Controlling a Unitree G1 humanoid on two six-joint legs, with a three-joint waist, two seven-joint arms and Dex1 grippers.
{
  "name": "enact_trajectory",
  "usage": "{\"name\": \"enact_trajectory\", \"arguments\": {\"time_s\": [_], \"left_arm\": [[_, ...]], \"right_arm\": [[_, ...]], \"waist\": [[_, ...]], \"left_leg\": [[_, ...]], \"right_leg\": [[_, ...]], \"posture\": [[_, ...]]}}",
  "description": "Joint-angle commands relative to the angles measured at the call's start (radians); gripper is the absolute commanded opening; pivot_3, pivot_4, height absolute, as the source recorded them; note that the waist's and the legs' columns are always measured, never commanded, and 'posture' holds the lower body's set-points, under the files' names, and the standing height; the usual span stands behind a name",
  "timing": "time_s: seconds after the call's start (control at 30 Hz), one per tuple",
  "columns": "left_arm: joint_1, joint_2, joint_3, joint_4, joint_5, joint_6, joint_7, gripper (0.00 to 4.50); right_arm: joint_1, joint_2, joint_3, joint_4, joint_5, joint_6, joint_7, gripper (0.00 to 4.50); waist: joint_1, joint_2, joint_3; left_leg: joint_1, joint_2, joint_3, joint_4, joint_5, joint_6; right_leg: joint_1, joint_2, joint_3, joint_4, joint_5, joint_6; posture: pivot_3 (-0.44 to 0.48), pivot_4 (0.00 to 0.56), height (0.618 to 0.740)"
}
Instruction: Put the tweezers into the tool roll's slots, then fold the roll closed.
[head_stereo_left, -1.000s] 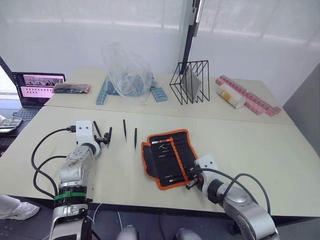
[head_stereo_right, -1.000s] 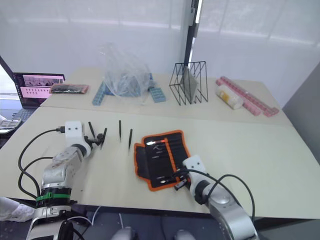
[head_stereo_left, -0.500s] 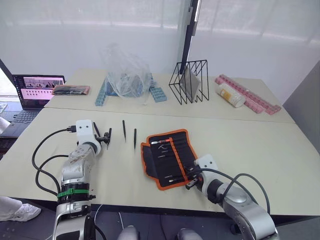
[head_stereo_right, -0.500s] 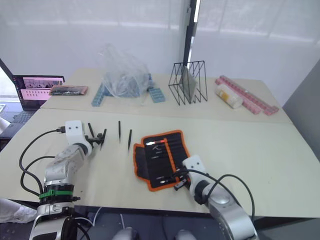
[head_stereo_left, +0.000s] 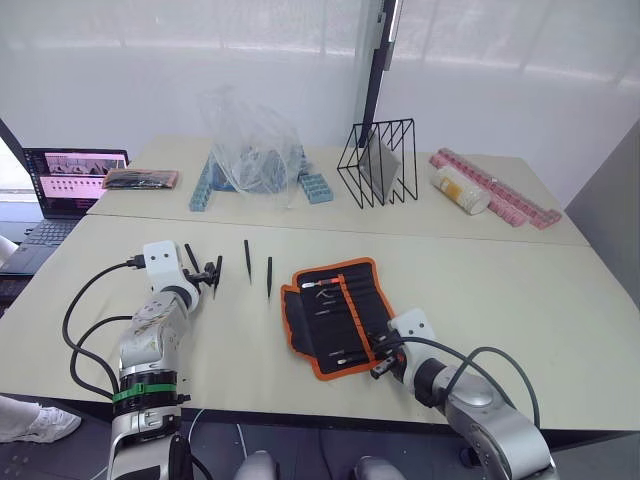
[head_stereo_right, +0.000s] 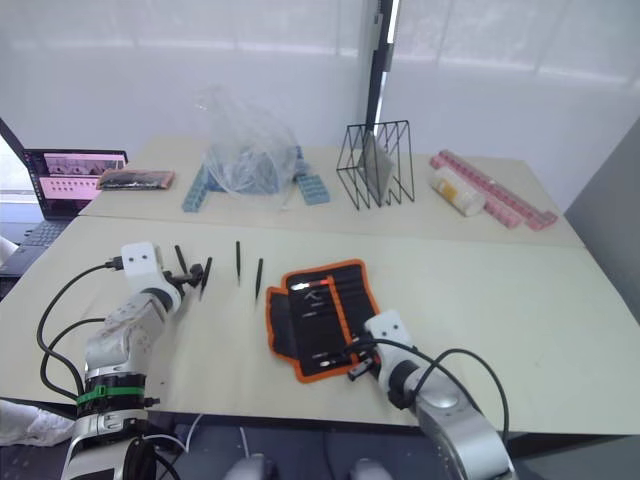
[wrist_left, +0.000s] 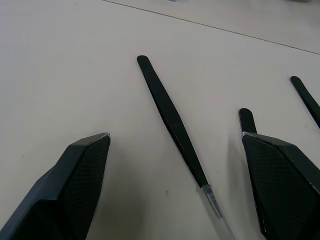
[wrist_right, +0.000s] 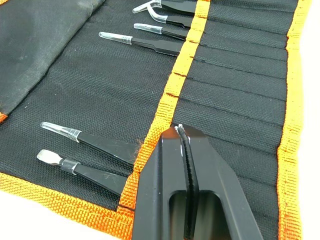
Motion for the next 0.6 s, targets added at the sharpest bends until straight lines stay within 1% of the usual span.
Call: {"name": "enact_trajectory", "arguments": {"time_s": [0.03,0.1,0.27,0.43,0.53,0.6], "left_arm": [[-0.003,0.026,0.014,-0.01,-0.001,0.007,0.011,4.47],[-0.002,0.043,0.003,0.0,0.014,0.023,0.014,4.47],[-0.005,0.076,-0.065,0.039,0.06,0.056,0.002,4.47],[-0.022,0.07,-0.111,0.071,0.074,0.078,-0.02,4.47],[-0.029,0.059,-0.118,0.082,0.066,0.094,-0.024,4.47],[-0.031,0.057,-0.117,0.085,0.063,0.098,-0.025,3.91]], "right_arm": [[0.049,-0.002,0.045,0.064,-0.013,0.072,-0.008,0.0],[0.05,0.002,0.046,0.063,-0.013,0.071,-0.012,0.0],[0.053,0.01,0.048,0.062,-0.012,0.07,-0.021,0.0],[0.056,0.012,0.042,0.059,-0.009,0.069,-0.027,0.0],[0.056,0.012,0.041,0.057,-0.008,0.07,-0.029,0.0],[0.057,0.013,0.04,0.056,-0.009,0.07,-0.029,0.0]], "waist": [[-0.001,0.0,0.0],[-0.004,0.0,0.0],[-0.005,0.0,0.001],[-0.002,0.0,0.001],[0.001,0.0,0.001],[0.002,0.0,0.001]], "left_leg": [[0.0,0.0,0.0,0.0,0.0,0.0],[0.0,0.0,0.0,0.0,0.0,0.0],[0.0,0.0,0.0,-0.001,0.0,0.0],[0.001,0.0,0.0,-0.001,0.0,0.0],[0.001,0.0,0.0,-0.001,0.0,0.0],[0.001,0.0,0.0,-0.001,0.0,0.0]], "right_leg": [[0.0,0.0,0.0,0.0,0.0,0.0],[0.0,0.0,0.0,0.0,0.0,0.0],[0.0,0.0,0.0,0.0,0.0,0.0],[0.0,0.0,0.0,0.0,0.0,0.0],[0.0,0.0,0.0,0.0,0.0,0.0],[0.0,0.0,0.0,0.0,0.0,0.0]], "posture": [[0.0,0.15,0.705],[0.0,0.15,0.705],[0.0,0.15,0.705],[0.0,0.15,0.705],[0.0,0.15,0.705],[0.0,0.15,0.705]]}}
